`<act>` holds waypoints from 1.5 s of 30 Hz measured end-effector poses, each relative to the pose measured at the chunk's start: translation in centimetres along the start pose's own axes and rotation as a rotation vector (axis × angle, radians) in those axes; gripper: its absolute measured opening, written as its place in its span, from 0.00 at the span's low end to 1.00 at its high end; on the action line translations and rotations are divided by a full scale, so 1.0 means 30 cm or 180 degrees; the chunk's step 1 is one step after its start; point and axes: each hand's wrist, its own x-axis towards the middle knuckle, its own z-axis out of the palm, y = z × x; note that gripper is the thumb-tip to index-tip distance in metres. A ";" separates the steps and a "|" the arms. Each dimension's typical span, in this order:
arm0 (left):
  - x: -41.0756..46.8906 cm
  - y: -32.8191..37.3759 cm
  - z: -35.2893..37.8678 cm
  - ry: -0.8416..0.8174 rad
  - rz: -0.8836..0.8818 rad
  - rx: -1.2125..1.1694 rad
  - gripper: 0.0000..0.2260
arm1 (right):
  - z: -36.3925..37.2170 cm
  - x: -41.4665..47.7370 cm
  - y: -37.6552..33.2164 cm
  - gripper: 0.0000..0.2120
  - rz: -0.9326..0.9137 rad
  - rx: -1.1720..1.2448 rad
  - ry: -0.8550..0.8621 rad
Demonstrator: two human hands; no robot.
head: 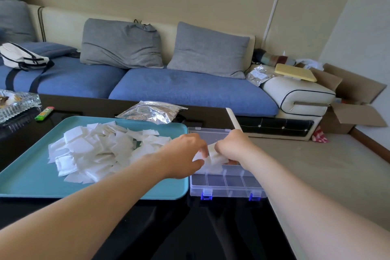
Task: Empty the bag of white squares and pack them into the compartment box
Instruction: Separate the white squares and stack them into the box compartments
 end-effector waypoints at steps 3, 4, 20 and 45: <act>-0.002 -0.009 0.009 -0.0034 0.0011 0.0071 0.10 | 0.007 -0.004 0.004 0.17 -0.0022 -0.0256 -0.0179; -0.004 -0.012 0.012 -0.0033 0.0002 0.0082 0.10 | 0.009 -0.005 0.004 0.15 -0.0029 -0.0323 -0.0241; 0.003 -0.031 -0.007 -0.0024 0.0149 0.0100 0.08 | 0.043 0.042 0.028 0.20 -0.0464 -0.1462 0.0069; -0.078 -0.304 -0.129 -0.0645 -0.1523 0.0792 0.19 | 0.202 -0.055 -0.177 0.05 -0.2496 -0.2081 0.0202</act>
